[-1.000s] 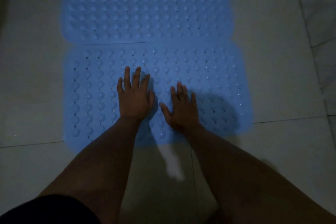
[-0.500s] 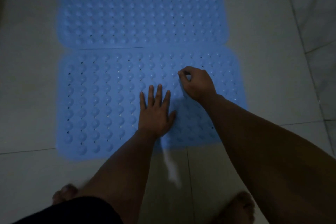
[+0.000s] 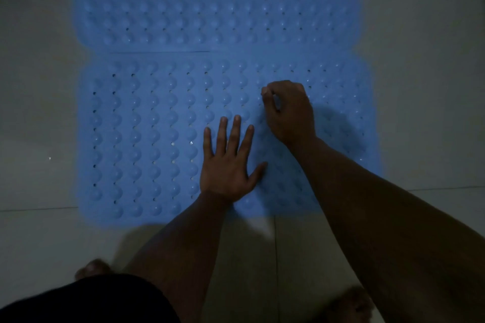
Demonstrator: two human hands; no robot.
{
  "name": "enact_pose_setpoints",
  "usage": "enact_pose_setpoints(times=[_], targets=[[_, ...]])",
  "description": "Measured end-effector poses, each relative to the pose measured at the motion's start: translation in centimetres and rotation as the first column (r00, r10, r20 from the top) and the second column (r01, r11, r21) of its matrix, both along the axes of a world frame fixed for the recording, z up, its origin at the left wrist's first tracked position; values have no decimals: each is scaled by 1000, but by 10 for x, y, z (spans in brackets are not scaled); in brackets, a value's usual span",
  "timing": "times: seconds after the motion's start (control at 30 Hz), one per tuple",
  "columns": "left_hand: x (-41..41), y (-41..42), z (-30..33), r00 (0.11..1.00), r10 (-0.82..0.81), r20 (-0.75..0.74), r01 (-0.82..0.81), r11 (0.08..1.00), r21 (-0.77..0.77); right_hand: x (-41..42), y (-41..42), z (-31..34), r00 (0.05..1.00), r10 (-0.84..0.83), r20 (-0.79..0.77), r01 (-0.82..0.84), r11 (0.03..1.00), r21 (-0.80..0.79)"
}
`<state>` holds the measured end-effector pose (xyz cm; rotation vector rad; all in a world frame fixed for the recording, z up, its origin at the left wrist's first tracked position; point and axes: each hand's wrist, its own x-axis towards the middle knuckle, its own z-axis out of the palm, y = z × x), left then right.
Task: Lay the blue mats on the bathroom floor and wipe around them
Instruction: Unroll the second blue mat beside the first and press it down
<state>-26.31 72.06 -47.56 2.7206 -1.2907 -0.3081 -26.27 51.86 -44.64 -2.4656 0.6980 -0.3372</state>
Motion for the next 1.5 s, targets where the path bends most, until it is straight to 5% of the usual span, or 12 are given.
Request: enact_pose_setpoints(times=[0.17,0.27,0.4,0.57,0.73,1.0,1.23,1.5], targets=[[1,-4,7,993,17,-115,-14,1000,23,-12,1,11,984,17,-177,-12,1000,29],[22,0,27,977,12,-213,-35,994,-103,-7,3,35,956,21,-293,19,991,135],[71,35,49,986,92,-140,-116,978,-174,9,28,63,907,91,-411,-13,982,189],[89,84,45,985,171,-10,-171,983,-68,1,111,39,954,146,-262,-136,989,55],[97,110,38,983,167,72,-163,985,-59,-22,179,-4,870,249,-426,-292,956,-36],[120,137,26,978,176,116,-171,984,-47,-26,198,-22,911,142,-386,-232,952,-199],[124,140,26,973,197,118,-191,979,-65,-24,198,-20,906,143,-399,-241,948,-209],[115,130,54,974,208,91,-201,977,-76,-7,184,9,827,215,-520,-264,964,-20]])
